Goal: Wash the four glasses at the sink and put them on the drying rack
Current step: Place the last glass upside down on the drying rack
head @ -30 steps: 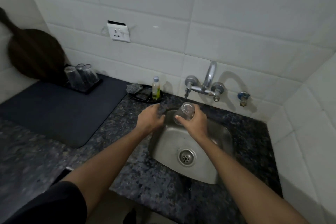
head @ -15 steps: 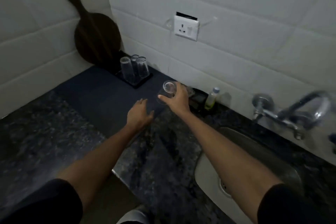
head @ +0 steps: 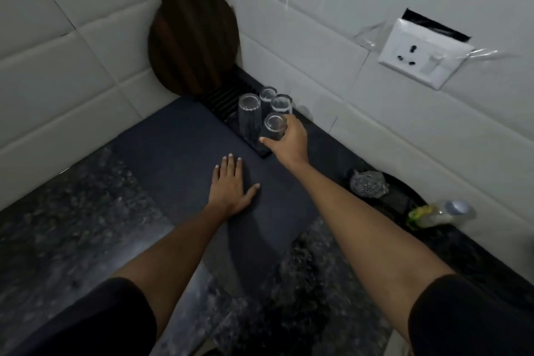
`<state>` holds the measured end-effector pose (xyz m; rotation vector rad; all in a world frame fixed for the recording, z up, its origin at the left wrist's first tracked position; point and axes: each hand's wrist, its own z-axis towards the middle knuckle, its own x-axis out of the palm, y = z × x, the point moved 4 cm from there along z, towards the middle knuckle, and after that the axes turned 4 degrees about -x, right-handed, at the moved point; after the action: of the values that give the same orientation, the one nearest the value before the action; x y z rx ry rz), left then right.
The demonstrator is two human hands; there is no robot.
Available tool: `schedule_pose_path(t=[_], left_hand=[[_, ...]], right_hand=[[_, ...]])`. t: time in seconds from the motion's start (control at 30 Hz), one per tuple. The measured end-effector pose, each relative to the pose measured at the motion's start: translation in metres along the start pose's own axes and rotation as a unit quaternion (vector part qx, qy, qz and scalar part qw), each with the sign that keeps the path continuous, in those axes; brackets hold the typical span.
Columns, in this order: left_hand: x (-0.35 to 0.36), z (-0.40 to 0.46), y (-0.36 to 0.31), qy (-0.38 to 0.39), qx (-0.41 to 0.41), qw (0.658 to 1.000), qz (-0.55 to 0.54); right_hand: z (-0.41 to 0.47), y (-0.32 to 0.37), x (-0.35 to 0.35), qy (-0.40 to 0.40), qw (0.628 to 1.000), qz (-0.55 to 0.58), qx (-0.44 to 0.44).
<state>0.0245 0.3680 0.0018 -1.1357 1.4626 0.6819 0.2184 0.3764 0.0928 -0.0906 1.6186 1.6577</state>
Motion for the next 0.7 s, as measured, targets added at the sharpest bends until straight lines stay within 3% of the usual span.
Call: schedule_pose_path(t=[0.7], left_hand=[[0.023,0.007,0.008,-0.043,0.021,0.999,0.02]], right_hand=[[0.011,-0.007,0.033,0.008,0.998,-0.06,0.015]])
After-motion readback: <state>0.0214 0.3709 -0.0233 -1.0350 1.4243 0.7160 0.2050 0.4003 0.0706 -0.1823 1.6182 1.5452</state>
